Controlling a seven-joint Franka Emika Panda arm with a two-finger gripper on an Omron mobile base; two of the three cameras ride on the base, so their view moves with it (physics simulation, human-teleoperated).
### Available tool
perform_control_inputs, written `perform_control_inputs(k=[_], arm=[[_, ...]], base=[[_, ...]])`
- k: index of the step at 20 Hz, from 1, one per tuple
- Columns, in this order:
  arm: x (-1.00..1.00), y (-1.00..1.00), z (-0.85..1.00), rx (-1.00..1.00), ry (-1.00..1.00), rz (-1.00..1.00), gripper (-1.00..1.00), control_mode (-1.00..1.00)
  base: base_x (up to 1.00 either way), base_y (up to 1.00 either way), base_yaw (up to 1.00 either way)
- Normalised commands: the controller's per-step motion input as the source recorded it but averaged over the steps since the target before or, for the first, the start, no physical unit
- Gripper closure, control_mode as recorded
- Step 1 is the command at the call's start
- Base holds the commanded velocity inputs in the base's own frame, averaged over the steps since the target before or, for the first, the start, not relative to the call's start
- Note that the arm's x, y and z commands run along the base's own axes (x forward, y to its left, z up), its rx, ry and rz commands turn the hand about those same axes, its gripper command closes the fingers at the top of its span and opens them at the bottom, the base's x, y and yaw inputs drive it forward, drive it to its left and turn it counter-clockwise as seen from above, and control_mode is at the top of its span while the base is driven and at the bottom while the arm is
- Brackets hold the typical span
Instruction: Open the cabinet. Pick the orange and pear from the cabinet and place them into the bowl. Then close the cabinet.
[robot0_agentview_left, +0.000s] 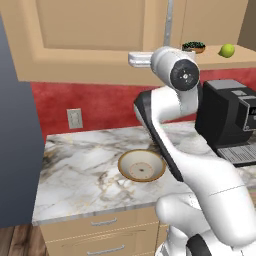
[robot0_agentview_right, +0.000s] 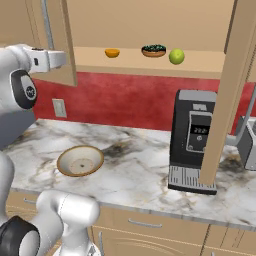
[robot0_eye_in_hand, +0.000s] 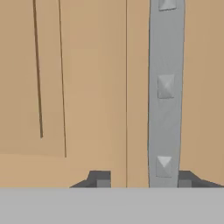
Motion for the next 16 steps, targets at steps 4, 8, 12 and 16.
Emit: perform_control_inputs(k=[4, 8, 12, 16], arm=[[-0.76, 1.0, 0.3, -0.28, 0.0, -0.1, 1.0, -1.0], [-0.57, 1.0, 0.28, -0.29, 0.0, -0.1, 1.0, -1.0], [-0.57, 1.0, 0.28, -0.32, 0.0, -0.1, 1.0, -1.0], [-0.6, 1.0, 0.09, -0.34, 0.0, -0.09, 1.0, -1.0]], base=[[0.0, 0.0, 0.0], [0.0, 0.0, 0.0], [0.0, 0.0, 0.0], [0.0, 0.0, 0.0]])
